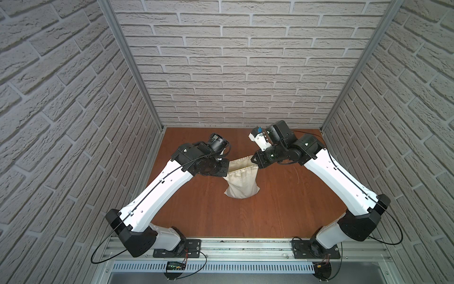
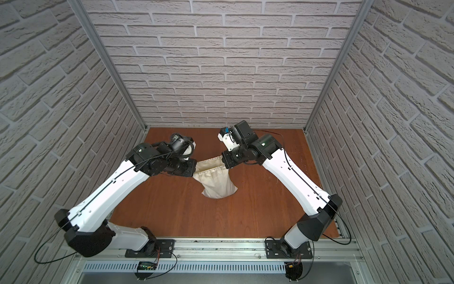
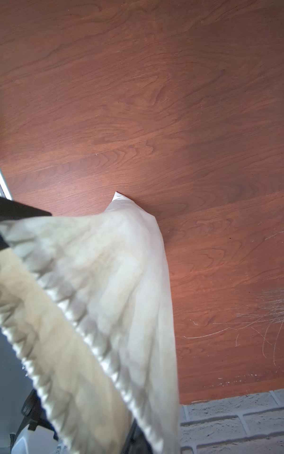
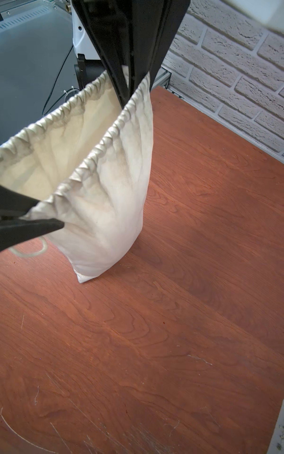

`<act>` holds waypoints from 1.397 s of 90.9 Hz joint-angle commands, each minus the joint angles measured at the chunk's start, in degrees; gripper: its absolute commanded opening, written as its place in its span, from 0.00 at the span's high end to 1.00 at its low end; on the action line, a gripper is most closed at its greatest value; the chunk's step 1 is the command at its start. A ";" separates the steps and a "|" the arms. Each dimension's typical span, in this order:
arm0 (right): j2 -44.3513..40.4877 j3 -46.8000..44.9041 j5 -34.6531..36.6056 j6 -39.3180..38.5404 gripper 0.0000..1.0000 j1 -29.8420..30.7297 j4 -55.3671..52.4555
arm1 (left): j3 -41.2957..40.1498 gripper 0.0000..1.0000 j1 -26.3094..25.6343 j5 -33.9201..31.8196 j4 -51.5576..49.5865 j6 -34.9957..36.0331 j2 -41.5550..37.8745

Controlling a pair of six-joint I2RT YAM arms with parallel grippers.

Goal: Close the soil bag
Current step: Frap the soil bag at the center of the board.

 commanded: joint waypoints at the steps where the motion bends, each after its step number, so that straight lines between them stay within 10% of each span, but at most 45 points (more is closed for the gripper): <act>1: -4.81 -0.14 3.04 1.15 0.97 -2.14 1.87 | 1.77 1.00 1.11 -2.80 -0.41 1.25 -1.46; 36: -5.83 -5.69 -1.53 2.80 0.92 -4.16 5.85 | 0.51 1.00 2.53 -0.09 8.27 1.99 0.41; 68: -14.32 -14.64 -3.81 5.83 0.26 -9.87 14.57 | -0.44 1.00 3.67 0.52 9.39 3.46 2.58; 127: -24.08 -42.78 -12.58 -5.52 0.25 -14.19 38.48 | -1.80 1.00 4.59 2.53 9.75 3.57 0.88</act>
